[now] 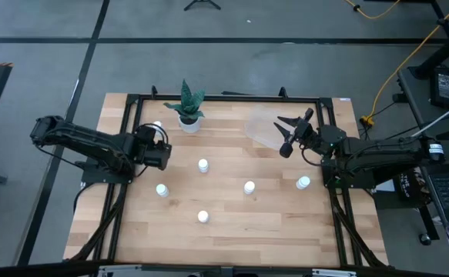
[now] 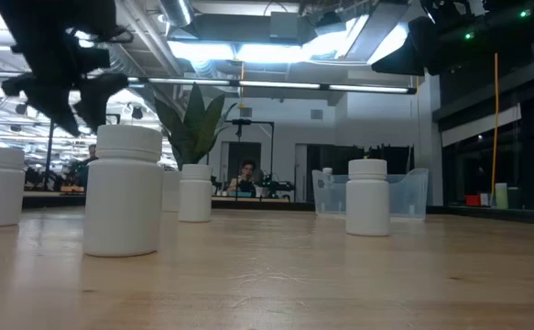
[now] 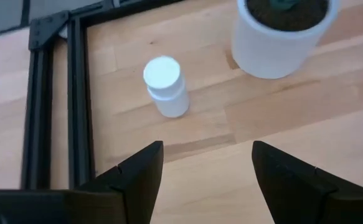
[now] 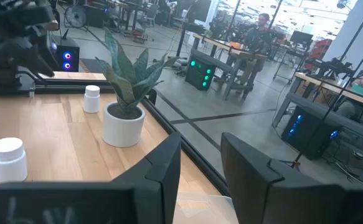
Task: Pick and place pill bottles into a basket
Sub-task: Put the white pill bottle into the transparent bin
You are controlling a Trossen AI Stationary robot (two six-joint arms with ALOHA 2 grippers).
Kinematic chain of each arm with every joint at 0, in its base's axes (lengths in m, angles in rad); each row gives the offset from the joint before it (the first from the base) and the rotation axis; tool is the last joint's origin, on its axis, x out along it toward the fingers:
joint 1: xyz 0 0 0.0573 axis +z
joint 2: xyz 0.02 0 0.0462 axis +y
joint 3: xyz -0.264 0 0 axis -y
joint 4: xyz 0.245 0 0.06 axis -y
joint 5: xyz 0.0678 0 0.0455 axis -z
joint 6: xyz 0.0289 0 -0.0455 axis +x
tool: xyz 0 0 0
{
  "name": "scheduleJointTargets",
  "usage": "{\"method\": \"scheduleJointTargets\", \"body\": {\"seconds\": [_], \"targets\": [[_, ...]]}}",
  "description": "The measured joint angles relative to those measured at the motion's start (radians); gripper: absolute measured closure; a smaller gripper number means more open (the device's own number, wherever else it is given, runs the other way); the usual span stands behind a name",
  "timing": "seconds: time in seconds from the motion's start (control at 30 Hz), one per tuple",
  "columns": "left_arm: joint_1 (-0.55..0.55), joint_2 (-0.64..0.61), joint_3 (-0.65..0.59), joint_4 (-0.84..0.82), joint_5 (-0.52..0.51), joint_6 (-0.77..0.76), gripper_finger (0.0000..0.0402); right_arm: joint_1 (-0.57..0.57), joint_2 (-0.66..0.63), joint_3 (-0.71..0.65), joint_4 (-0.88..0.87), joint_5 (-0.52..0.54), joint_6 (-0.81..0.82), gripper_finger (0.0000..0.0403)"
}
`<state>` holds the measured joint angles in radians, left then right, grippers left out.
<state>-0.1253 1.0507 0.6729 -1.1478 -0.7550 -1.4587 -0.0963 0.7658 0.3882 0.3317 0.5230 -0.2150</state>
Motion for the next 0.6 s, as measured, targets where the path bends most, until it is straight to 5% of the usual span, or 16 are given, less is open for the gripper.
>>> {"method": "scheduleJointTargets", "body": {"seconds": [0.6], "targets": [[-0.002,0.085,-0.232,0.34,-0.128,-0.105,0.0162,0.001,0.0,0.0,0.0,-0.002,0.0,0.0284]]}}
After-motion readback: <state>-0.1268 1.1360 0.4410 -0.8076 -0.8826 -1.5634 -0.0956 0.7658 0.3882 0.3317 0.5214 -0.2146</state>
